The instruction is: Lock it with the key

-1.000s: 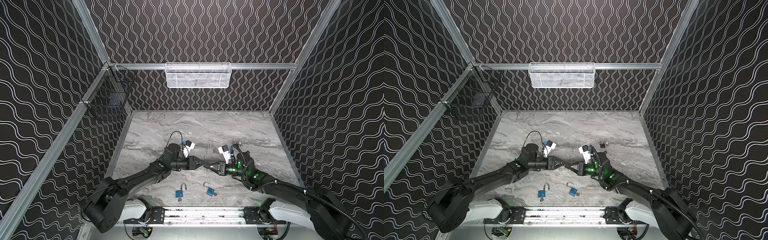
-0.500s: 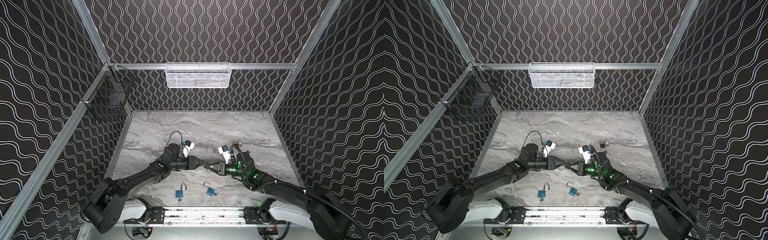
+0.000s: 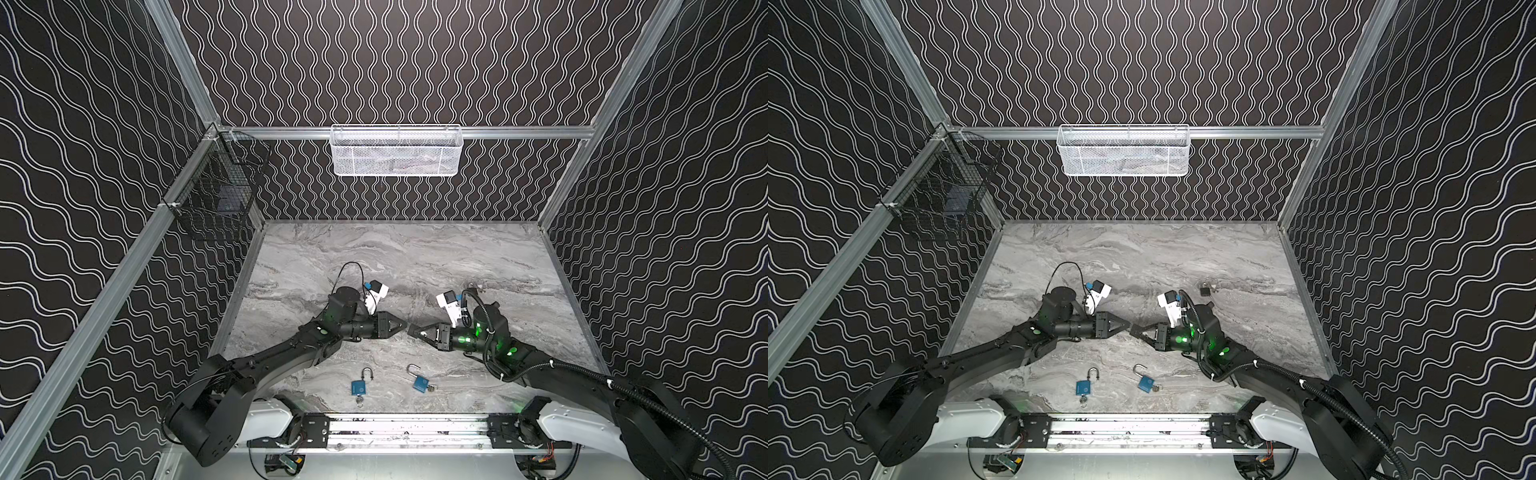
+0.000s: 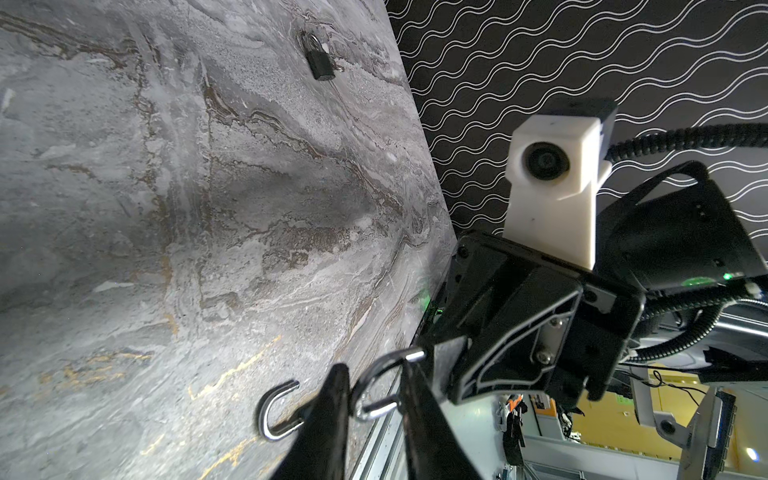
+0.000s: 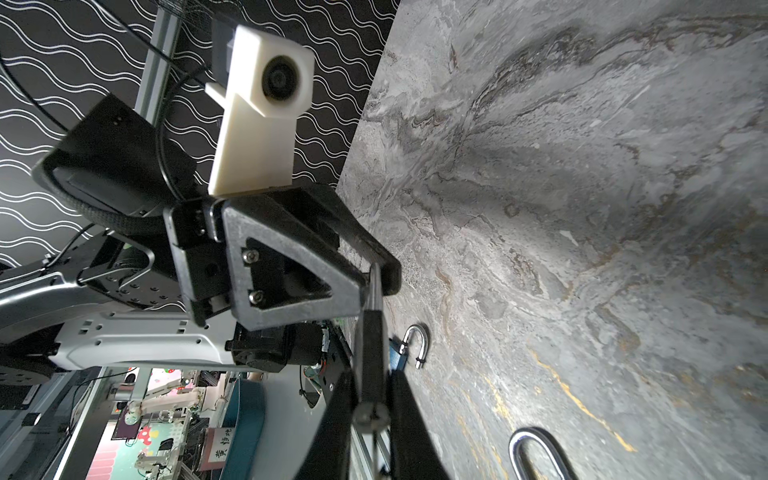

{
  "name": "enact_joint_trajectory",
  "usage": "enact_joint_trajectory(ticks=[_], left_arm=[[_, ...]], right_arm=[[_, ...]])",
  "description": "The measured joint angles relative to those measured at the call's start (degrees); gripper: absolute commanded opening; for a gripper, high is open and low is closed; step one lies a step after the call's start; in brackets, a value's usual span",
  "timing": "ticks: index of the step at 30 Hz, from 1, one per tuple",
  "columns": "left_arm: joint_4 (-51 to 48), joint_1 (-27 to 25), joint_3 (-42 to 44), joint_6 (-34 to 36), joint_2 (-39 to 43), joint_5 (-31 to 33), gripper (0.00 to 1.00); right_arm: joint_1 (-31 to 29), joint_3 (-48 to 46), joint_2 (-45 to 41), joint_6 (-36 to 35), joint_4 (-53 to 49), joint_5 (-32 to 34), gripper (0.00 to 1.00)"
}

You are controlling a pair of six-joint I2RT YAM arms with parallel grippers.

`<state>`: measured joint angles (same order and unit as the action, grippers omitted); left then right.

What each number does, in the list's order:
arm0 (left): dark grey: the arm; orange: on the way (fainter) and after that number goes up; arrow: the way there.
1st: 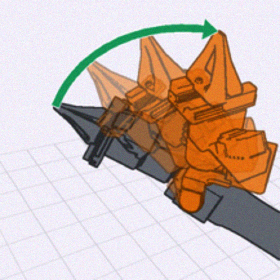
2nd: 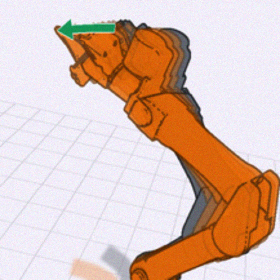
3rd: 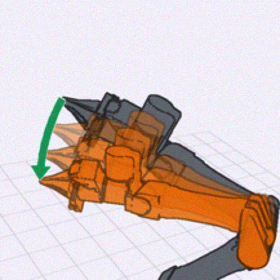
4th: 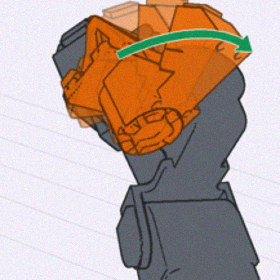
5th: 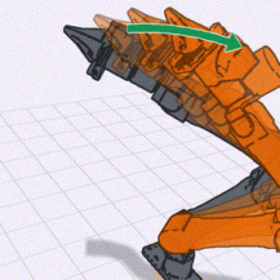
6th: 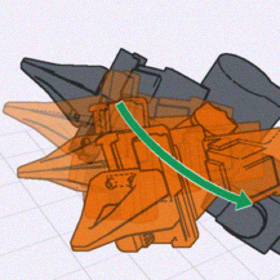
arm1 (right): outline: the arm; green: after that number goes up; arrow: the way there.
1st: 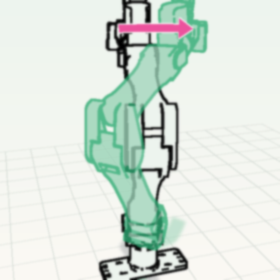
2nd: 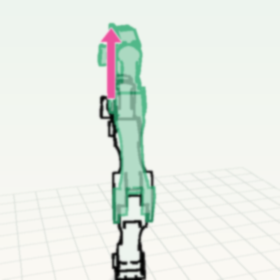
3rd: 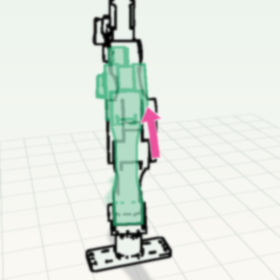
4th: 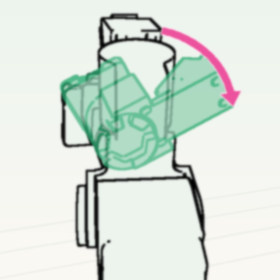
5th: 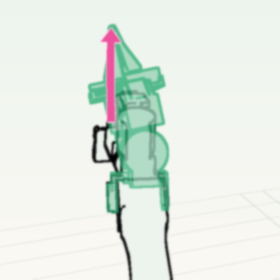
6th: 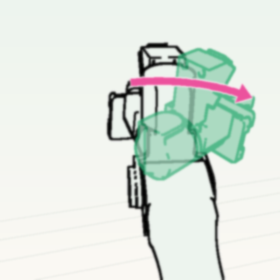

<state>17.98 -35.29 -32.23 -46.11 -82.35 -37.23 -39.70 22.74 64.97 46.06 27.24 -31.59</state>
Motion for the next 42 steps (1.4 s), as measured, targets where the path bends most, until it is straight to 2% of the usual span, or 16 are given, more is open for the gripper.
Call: enact_joint_trajectory(ticks=[14,23,34,42], left_arm=[[0.6,0.1,0.0,-0.1,-1.4,-0.9,0.11],[1.6,0.1,0.0,0.0,-1.7,-1.0,0.00],[8.4,0.1,2.3,-0.3,-1.7,-2.0,0.00],[9.8,0.1,2.9,-1.7,-0.4,-2.1,0.00]], right_arm=[[0.1,0.0,0.5,0.0,-1.3,0.3,0.00],[0.1,0.0,-0.1,1.7,-1.7,0.4,0.00],[1.4,0.4,-0.3,8.7,-0.6,-2.1,0.00],[1.6,1.4,1.2,10.3,1.3,-3.8,0.00]])
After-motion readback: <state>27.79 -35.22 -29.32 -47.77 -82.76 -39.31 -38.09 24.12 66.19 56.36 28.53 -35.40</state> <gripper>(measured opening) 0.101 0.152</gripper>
